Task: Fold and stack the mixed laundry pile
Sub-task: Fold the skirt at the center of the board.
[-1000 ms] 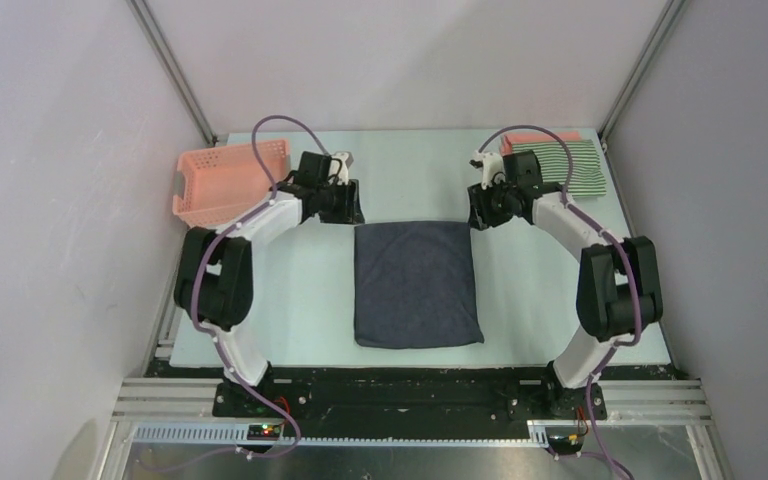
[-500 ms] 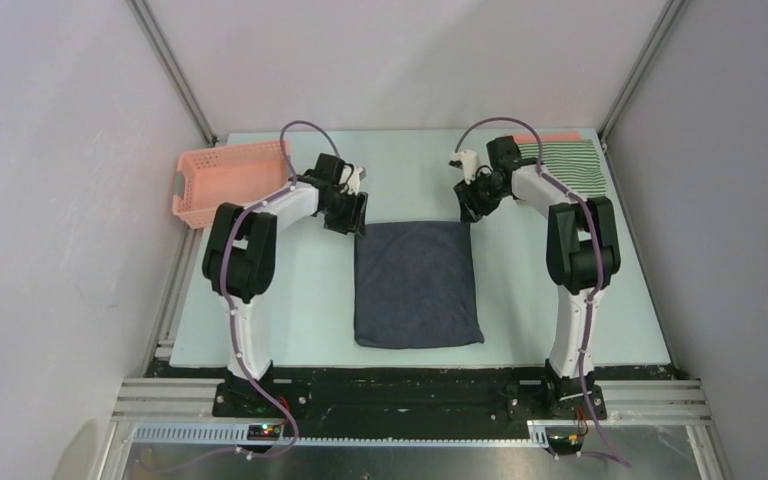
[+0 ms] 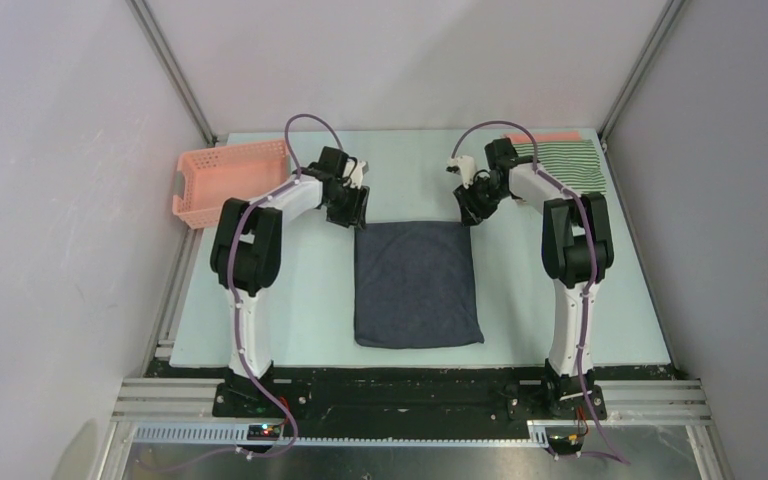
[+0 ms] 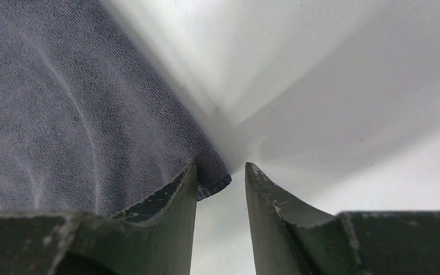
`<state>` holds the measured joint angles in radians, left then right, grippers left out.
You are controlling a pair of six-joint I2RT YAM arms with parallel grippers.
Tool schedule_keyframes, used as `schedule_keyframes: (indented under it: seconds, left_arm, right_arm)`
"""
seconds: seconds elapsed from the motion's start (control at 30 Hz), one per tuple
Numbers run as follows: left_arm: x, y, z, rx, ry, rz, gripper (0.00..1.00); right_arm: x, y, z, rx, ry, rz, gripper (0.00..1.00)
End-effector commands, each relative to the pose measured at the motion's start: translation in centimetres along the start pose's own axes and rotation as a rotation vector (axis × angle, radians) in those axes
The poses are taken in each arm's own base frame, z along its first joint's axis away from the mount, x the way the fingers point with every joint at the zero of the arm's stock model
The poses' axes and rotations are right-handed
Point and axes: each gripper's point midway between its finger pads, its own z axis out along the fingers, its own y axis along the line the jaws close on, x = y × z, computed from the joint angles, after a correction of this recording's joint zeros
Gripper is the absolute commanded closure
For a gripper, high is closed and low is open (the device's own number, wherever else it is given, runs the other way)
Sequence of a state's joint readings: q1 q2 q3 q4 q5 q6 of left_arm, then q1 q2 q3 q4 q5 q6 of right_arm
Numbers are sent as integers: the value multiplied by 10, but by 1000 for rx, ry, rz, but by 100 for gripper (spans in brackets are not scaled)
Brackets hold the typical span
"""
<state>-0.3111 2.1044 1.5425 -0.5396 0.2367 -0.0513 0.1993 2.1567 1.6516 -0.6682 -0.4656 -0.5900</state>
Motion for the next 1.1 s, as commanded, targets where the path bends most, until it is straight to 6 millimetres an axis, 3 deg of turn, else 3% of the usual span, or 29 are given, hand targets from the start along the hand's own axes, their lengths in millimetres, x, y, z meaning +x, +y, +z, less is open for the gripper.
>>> schedule_keyframes:
  seconds: [0.0,0.5,0.63,0.73,0.77,0.83,0.93,1.07]
  left_arm:
    - [-13,6,-1,-14,-21,37,47]
    - [-4,-4,3,46,21,41,55]
    - [-3,-5,6,52,32,39,69]
    - [-5,-6,5,57,29,39,85]
    - [-8,-6,3,57,25,40,88]
    - [-13,-5,0,51,10,67,97]
    - [-25,-3,-8,38,-19,83,100]
    - [-54,0,-35,44,-106,125,100]
  right_arm:
    - [-9,-7,-1,-18,-26,-30,61]
    - [-11,-8,3,-40,-35,-48,60]
    - [-11,-3,6,-74,-35,-71,60]
    - [-5,-2,9,-95,-22,-67,75]
    - [-5,-2,9,-96,-21,-67,87]
    - [-7,-7,5,-73,-25,-71,100]
    - [-17,-16,-6,-12,-54,-87,100]
    - [-47,-29,-37,93,-147,-140,100]
